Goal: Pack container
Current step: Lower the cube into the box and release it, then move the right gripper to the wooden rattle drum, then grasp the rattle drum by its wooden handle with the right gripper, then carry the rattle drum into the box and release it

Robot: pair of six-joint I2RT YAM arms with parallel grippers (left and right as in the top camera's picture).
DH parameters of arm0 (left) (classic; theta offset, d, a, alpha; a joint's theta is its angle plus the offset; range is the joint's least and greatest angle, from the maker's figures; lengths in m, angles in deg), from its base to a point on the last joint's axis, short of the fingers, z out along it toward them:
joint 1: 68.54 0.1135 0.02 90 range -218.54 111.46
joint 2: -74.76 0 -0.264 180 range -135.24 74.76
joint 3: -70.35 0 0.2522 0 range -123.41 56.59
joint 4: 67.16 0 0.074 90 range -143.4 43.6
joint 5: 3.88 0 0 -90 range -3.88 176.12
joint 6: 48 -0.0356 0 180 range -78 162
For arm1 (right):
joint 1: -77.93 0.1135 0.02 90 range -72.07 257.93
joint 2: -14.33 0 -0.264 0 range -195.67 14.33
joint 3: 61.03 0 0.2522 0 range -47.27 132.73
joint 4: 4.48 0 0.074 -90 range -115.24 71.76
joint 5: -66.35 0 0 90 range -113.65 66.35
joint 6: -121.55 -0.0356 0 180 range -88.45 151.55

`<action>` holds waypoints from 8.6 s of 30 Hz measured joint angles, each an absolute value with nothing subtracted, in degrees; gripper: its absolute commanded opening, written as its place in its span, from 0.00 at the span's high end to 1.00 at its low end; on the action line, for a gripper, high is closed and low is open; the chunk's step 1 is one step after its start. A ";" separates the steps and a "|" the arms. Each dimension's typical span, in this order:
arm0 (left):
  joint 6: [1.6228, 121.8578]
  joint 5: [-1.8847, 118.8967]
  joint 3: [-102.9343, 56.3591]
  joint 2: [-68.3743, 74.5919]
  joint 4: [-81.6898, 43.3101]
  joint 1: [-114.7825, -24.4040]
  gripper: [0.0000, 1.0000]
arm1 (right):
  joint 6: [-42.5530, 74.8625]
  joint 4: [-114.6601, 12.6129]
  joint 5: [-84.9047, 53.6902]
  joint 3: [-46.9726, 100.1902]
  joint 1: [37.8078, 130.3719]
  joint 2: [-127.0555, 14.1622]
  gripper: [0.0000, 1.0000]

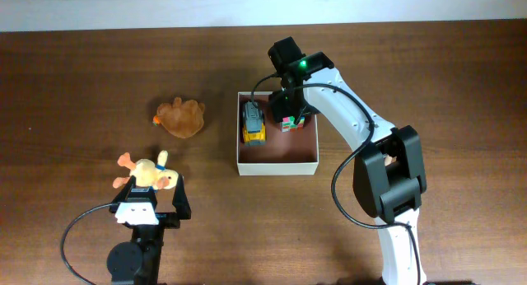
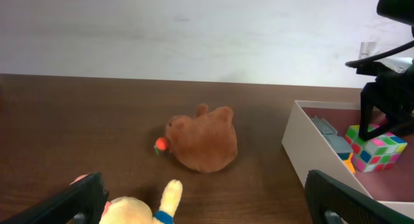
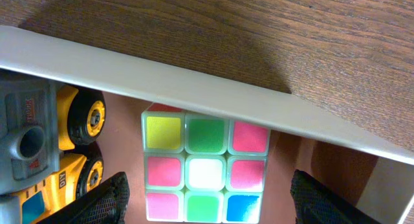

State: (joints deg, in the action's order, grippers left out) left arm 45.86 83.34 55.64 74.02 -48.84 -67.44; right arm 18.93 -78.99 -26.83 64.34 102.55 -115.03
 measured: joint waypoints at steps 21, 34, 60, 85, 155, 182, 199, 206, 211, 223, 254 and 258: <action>45.86 83.31 55.64 74.02 -48.84 -67.44 0.01 | 23.06 -89.15 -17.80 77.11 102.90 -114.95 0.57; 45.86 83.34 55.64 74.02 -48.84 -67.44 0.01 | 23.70 -88.24 -16.08 76.04 105.11 -115.03 0.91; 45.86 83.34 55.64 74.02 -48.84 -67.44 0.01 | 23.85 -84.96 -21.10 75.49 103.38 -124.83 0.96; 45.86 83.34 55.64 74.02 -48.84 -67.44 0.01 | 27.54 -82.31 -24.75 75.51 100.43 -124.83 0.90; 45.86 83.34 55.64 74.02 -48.84 -67.44 0.01 | 12.66 -72.69 -17.15 23.76 71.55 -95.60 0.06; 45.86 83.34 55.64 74.02 -48.84 -67.44 0.01 | 25.42 -71.54 -16.67 31.14 67.73 -95.60 0.16; 45.86 83.34 55.64 74.02 -48.84 -67.44 0.01 | 32.72 -64.78 -16.69 22.42 67.73 -95.60 0.28; 45.86 83.34 55.64 74.02 -48.84 -67.44 0.01 | 33.97 -60.17 -18.00 19.23 67.73 -94.29 0.49; 45.86 83.34 55.64 74.02 -48.84 -67.44 0.01 | 34.65 -57.92 -18.72 17.55 67.69 -93.37 0.62; 45.86 83.34 55.64 74.02 -48.84 -67.44 0.01 | 34.80 -56.41 -19.03 17.20 67.45 -93.29 0.84; 45.86 83.34 55.64 74.02 -48.84 -67.44 0.01 | 38.19 -95.01 2.11 58.68 69.09 -96.30 0.87; 45.86 83.31 55.64 74.02 -48.84 -67.44 0.01 | 38.75 -94.01 4.03 62.57 73.76 -96.30 0.87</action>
